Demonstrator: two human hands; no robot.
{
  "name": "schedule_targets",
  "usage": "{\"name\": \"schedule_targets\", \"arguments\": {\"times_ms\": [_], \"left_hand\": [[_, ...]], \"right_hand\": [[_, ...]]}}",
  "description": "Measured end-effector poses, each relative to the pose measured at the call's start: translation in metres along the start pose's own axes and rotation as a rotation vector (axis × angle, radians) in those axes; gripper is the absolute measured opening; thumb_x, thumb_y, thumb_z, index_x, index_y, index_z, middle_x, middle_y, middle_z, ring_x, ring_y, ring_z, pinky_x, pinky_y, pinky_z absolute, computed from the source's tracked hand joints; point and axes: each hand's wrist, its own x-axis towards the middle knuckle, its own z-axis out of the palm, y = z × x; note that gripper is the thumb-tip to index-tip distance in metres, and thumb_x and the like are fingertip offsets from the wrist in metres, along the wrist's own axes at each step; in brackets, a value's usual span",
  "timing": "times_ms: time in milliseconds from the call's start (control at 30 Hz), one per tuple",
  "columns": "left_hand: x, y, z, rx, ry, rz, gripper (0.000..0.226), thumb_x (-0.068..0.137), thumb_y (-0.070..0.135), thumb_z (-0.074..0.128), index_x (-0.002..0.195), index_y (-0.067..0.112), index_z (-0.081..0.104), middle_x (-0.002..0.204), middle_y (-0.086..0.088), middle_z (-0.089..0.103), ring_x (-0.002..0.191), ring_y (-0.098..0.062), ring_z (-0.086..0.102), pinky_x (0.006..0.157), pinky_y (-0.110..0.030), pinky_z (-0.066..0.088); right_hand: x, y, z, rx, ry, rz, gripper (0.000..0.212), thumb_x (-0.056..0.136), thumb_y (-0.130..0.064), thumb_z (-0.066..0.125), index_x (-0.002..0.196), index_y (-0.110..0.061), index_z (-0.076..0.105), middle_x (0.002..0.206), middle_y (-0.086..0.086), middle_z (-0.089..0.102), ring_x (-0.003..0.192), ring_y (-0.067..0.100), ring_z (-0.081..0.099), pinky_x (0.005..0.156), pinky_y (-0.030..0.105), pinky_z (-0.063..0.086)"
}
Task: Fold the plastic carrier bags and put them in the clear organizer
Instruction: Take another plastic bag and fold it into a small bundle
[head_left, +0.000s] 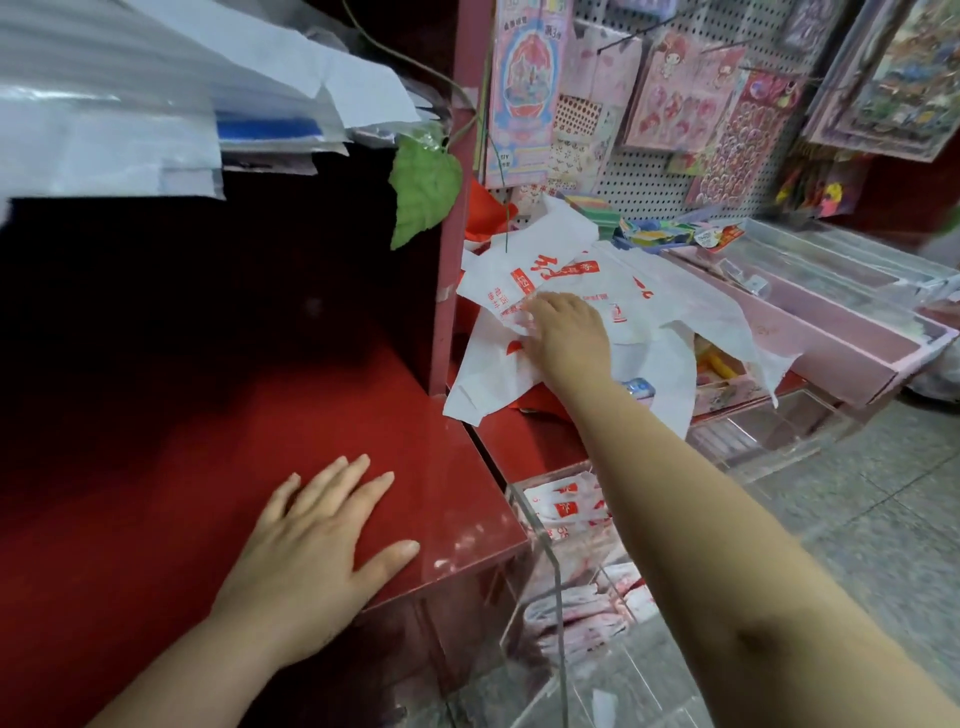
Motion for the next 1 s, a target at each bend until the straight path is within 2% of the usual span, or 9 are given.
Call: {"name": "schedule_targets", "arguments": {"times_ms": [100, 300, 367, 433, 533, 667, 800, 900, 1000], "left_hand": [[0.001, -0.002, 0.002, -0.004, 0.006, 0.018, 0.133, 0.023, 0.075, -0.046, 0.145, 0.037, -0.008, 0.135, 0.025, -0.025, 0.122, 0.007, -0.029, 0.106, -0.026, -0.018], [0.003, -0.001, -0.001, -0.058, 0.080, 0.002, 0.132, 0.027, 0.077, -0.044, 0.146, 0.036, -0.002, 0.153, 0.017, -0.010, 0.123, 0.008, -0.022, 0.106, -0.023, -0.015], [-0.001, 0.001, -0.002, -0.183, 0.156, -0.017, 0.107, 0.054, 0.086, -0.021, 0.146, 0.034, -0.004, 0.154, 0.015, -0.003, 0.131, 0.008, -0.011, 0.108, -0.020, -0.009], [-0.007, 0.003, -0.007, -0.322, 0.249, -0.035, 0.075, 0.086, 0.068, 0.024, 0.145, 0.033, -0.006, 0.154, 0.014, 0.003, 0.139, 0.000, 0.004, 0.111, -0.019, 0.001], [-0.025, 0.003, -0.011, -0.573, 0.430, 0.012, 0.077, 0.080, 0.058, 0.054, 0.135, 0.044, 0.002, 0.139, 0.031, 0.006, 0.135, 0.000, 0.017, 0.107, -0.019, 0.014], [-0.060, -0.016, 0.002, -0.560, 0.578, 0.098, 0.090, 0.061, 0.063, 0.045, 0.137, 0.057, -0.003, 0.136, 0.047, -0.006, 0.130, 0.016, 0.005, 0.106, -0.012, 0.010], [-0.092, -0.047, -0.004, -0.215, 0.720, 0.336, 0.080, 0.081, 0.048, 0.044, 0.147, 0.033, 0.001, 0.155, 0.015, -0.002, 0.142, -0.003, 0.003, 0.114, -0.025, 0.006], [-0.109, -0.070, -0.011, -0.001, 0.655, 0.403, 0.073, 0.073, 0.037, 0.049, 0.142, 0.029, 0.026, 0.147, 0.006, 0.032, 0.138, -0.017, 0.023, 0.111, -0.035, 0.011], [-0.122, -0.097, -0.004, 0.035, 0.517, 0.316, 0.060, 0.066, 0.042, 0.055, 0.122, 0.024, 0.045, 0.117, 0.007, 0.064, 0.117, -0.009, 0.043, 0.107, -0.027, 0.013]], "right_hand": [[0.011, 0.008, -0.002, 0.124, 0.105, 0.141, 0.028, 0.089, -0.007, 0.043, 0.107, -0.002, 0.063, 0.112, 0.018, 0.061, 0.108, 0.032, 0.050, 0.085, 0.032, 0.031], [-0.013, 0.008, -0.042, 0.718, 0.554, 0.505, 0.023, 0.095, -0.008, 0.039, 0.106, 0.005, 0.055, 0.100, 0.027, 0.060, 0.093, 0.036, 0.054, 0.062, 0.026, 0.022], [-0.043, -0.005, -0.053, 0.694, 0.598, 0.419, 0.024, 0.091, -0.006, 0.040, 0.104, 0.005, 0.057, 0.095, 0.025, 0.061, 0.088, 0.032, 0.054, 0.060, 0.022, 0.021], [-0.077, -0.023, -0.056, 0.634, 0.617, 0.188, 0.029, 0.079, 0.006, 0.041, 0.102, 0.004, 0.059, 0.093, 0.020, 0.064, 0.086, 0.027, 0.053, 0.063, 0.017, 0.025], [-0.119, -0.047, -0.046, 0.537, 0.525, -0.328, 0.039, 0.068, -0.002, 0.038, 0.103, -0.006, 0.054, 0.108, 0.001, 0.058, 0.097, 0.023, 0.049, 0.092, 0.014, 0.031], [-0.148, -0.086, -0.029, 0.313, 0.397, -0.646, 0.028, 0.066, -0.014, 0.048, 0.088, -0.014, 0.067, 0.093, 0.000, 0.070, 0.096, 0.016, 0.053, 0.085, 0.031, 0.038], [-0.164, -0.133, -0.016, 0.230, 0.160, -0.818, 0.031, 0.068, -0.018, 0.037, 0.085, -0.025, 0.062, 0.091, -0.011, 0.070, 0.094, 0.015, 0.065, 0.075, 0.029, 0.053], [-0.171, -0.169, -0.015, 0.329, 0.028, -0.879, 0.037, 0.068, -0.016, 0.037, 0.086, -0.021, 0.069, 0.095, -0.003, 0.071, 0.096, 0.016, 0.062, 0.074, 0.032, 0.054], [-0.173, -0.197, -0.022, 0.418, -0.085, -0.904, 0.036, 0.070, -0.019, 0.039, 0.097, -0.016, 0.064, 0.096, 0.006, 0.070, 0.091, 0.022, 0.065, 0.078, 0.037, 0.053]]}}
